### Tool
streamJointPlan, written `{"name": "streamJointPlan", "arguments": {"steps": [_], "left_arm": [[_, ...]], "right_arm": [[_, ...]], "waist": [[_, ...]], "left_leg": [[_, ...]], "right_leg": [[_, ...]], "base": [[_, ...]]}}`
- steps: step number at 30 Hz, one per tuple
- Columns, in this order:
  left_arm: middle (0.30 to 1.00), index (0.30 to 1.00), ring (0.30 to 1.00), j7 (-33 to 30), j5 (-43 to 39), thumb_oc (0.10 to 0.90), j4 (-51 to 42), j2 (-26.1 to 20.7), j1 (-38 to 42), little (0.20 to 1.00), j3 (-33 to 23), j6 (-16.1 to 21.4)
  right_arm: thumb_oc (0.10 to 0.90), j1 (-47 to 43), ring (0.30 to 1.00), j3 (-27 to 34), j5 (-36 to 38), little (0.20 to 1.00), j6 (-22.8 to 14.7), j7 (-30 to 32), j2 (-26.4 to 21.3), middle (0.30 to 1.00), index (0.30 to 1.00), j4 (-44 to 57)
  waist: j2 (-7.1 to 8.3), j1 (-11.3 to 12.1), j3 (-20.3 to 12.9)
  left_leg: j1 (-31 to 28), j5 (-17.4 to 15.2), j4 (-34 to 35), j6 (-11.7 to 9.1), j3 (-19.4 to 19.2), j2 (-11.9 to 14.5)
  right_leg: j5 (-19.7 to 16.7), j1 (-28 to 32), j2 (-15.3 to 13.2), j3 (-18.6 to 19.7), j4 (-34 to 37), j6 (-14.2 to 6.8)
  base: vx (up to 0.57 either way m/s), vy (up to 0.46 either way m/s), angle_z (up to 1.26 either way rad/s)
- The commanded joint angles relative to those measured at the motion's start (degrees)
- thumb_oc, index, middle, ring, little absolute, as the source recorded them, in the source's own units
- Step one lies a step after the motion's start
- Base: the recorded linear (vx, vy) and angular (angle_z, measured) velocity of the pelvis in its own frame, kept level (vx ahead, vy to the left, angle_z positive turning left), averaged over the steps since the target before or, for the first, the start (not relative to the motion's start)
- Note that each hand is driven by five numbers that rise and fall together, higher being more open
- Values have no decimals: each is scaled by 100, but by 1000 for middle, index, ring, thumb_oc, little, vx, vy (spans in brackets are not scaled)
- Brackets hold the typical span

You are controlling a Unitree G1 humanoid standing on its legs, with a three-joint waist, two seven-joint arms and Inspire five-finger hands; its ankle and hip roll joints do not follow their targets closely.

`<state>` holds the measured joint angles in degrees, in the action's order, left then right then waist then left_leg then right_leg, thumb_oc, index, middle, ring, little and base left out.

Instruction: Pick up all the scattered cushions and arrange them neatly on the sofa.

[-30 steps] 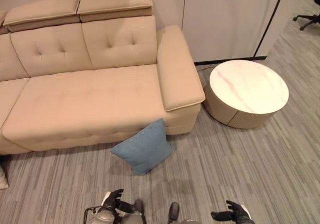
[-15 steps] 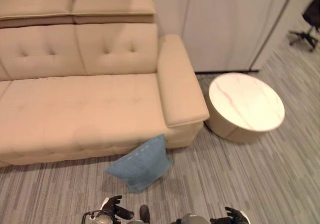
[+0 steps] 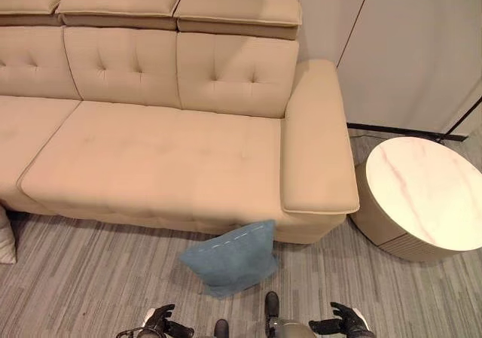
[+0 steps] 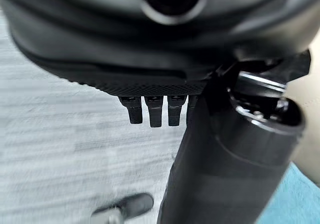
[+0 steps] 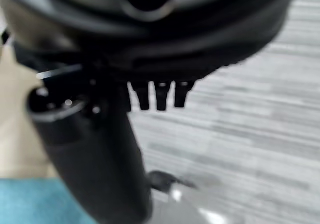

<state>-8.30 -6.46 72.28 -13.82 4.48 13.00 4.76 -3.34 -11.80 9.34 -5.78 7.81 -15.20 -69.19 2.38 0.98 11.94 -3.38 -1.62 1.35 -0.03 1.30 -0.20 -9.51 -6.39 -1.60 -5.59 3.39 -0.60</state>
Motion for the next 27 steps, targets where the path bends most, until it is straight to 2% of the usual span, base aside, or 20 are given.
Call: {"name": "streamJointPlan", "arguments": {"steps": [1,4,6,7,8,9,11,13,14,18,19,23,25,27], "left_arm": [[900,900,900,-261,-197,800,-114,-79,252,900,-222,266],[900,900,900,-486,-573,800,-293,-69,358,900,-333,387],[900,900,900,-692,-989,800,-696,-43,476,900,-353,575],[900,900,900,-693,-989,800,-697,-43,476,900,-352,575],[900,900,900,-746,-1128,800,-821,-42,539,900,-322,638],[900,900,900,-886,-1438,800,-1188,-54,724,900,-235,812],[900,900,900,-925,-1497,800,-1297,-58,828,900,-180,848],[900,900,900,-962,-1659,800,-1477,-36,1051,900,-99,923],[900,900,900,-984,-1691,800,-1488,-34,1136,900,-78,937],[900,900,900,-1065,-1848,800,-1631,-168,1588,900,53,1046],[900,900,900,-1090,-1949,800,-1727,-248,1780,900,78,1101],[900,900,900,-1117,-2083,800,-1829,-310,1983,900,66,1160],[900,900,900,-1121,-2157,800,-1964,-450,2325,900,112,1201],[900,900,900,-1123,-2139,800,-2013,-507,2458,900,135,1216]], "right_arm": [[800,-2,900,30,116,900,-226,249,-327,900,900,163],[800,-128,900,108,275,900,-349,406,-371,900,900,356],[800,-275,900,226,458,900,-482,612,-461,900,900,749],[800,-275,900,226,458,900,-481,612,-462,900,900,750],[800,-342,900,271,559,900,-529,676,-506,900,900,893],[800,-515,900,362,868,900,-636,836,-614,900,900,1220],[800,-598,900,406,1010,900,-682,861,-643,900,900,1293],[800,-812,900,420,1303,900,-751,866,-695,900,900,1353],[800,-913,900,388,1366,900,-767,884,-711,900,900,1366],[800,-1578,900,270,1611,900,-886,1020,-737,900,900,1428],[800,-1887,900,221,1744,900,-948,1042,-795,900,900,1504],[800,-2163,900,216,1891,900,-1019,1084,-825,900,900,1557],[800,-2635,900,159,2032,900,-1088,1098,-978,900,900,1682],[800,-2773,900,118,2038,900,-1106,1096,-1037,900,900,1719]], "waist": [[79,-39,14],[89,-5,164],[91,-4,446],[89,-13,429],[66,-17,518],[-8,-14,708],[-33,-28,742],[-95,-76,824],[-130,-87,840],[-156,-81,976],[-166,-66,973],[-165,-62,953],[-181,-52,982],[-184,-50,949]], "left_leg": [[643,-102,-350,21,-179,-197],[949,-31,-414,-65,-65,-147],[1478,45,-663,-139,37,-122],[1506,42,-677,-140,45,-124],[1708,90,-735,-160,83,-115],[2301,204,-911,-236,149,-100],[2513,218,-1013,-248,122,-108],[2797,233,-1151,-227,-117,-28],[2785,91,-1138,-244,-170,55],[3418,195,-1302,-225,-206,103],[3800,222,-1418,-220,-227,102],[4188,213,-1550,-223,-265,123],[4727,190,-1756,-223,-269,129],[4935,174,-1847,-220,-244,101]], "right_leg": [[1070,255,-231,-41,-626,-487],[1084,107,-211,-233,-622,-421],[1084,-298,-216,-412,-768,-342],[1087,-320,-218,-420,-775,-342],[1096,-529,-209,-470,-862,-312],[1148,-1125,-251,-613,-1131,-236],[1160,-1283,-289,-697,-1175,-216],[1192,-1535,-357,-836,-1242,-184],[1347,-1601,-335,-835,-1329,-201],[1380,-2351,-399,-847,-1751,-141],[1416,-2764,-451,-804,-1990,-128],[1469,-3109,-486,-770,-2154,-120],[1511,-3643,-554,-727,-2433,-117],[1528,-3848,-566,-708,-2535,-111]], "base": [[-101,-186,27],[-133,-132,43],[-231,-152,35],[-149,-79,42],[-267,-140,53],[-266,-140,45],[-172,-97,32],[-87,-71,59],[-11,-62,60],[-63,-13,32],[-70,42,1],[-48,20,-6],[-49,27,5],[-37,27,12]]}}
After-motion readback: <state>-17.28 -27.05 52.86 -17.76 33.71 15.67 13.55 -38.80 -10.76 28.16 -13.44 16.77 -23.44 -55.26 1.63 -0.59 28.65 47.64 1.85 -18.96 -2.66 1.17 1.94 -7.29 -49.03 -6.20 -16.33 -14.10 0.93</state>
